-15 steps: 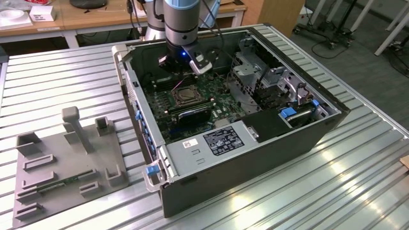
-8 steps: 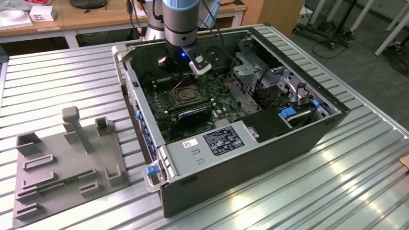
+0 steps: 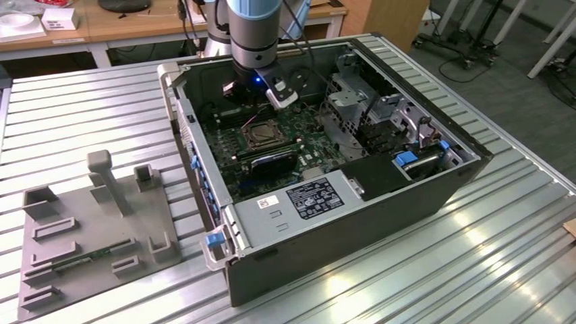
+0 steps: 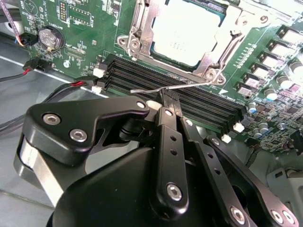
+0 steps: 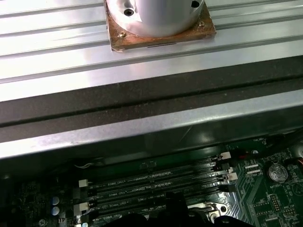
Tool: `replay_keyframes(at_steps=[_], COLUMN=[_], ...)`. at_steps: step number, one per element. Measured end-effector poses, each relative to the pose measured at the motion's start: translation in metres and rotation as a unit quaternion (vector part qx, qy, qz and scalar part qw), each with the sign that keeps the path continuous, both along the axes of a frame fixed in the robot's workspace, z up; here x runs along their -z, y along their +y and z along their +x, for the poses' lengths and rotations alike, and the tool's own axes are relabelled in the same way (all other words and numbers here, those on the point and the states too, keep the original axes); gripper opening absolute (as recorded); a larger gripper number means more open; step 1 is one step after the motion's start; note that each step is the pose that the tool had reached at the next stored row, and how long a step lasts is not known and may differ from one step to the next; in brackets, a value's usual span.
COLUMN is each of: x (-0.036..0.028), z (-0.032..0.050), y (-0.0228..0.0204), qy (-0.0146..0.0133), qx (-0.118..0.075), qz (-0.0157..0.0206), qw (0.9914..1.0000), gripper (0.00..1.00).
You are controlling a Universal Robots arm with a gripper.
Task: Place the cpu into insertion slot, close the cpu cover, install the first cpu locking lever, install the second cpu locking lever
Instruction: 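Install the first cpu locking lever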
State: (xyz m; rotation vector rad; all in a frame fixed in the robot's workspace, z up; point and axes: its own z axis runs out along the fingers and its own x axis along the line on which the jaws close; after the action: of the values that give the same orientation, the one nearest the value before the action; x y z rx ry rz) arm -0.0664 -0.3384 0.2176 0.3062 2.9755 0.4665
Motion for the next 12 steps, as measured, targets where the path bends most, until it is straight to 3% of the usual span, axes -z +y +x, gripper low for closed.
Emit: replay_keyframes(at_steps=[12], x=[0.0015], z=[0.0017], y=[-0.0001], qy=[0.0001], qx=[0.0], qz=[0.0], qw=[1.0], gripper=[0.11])
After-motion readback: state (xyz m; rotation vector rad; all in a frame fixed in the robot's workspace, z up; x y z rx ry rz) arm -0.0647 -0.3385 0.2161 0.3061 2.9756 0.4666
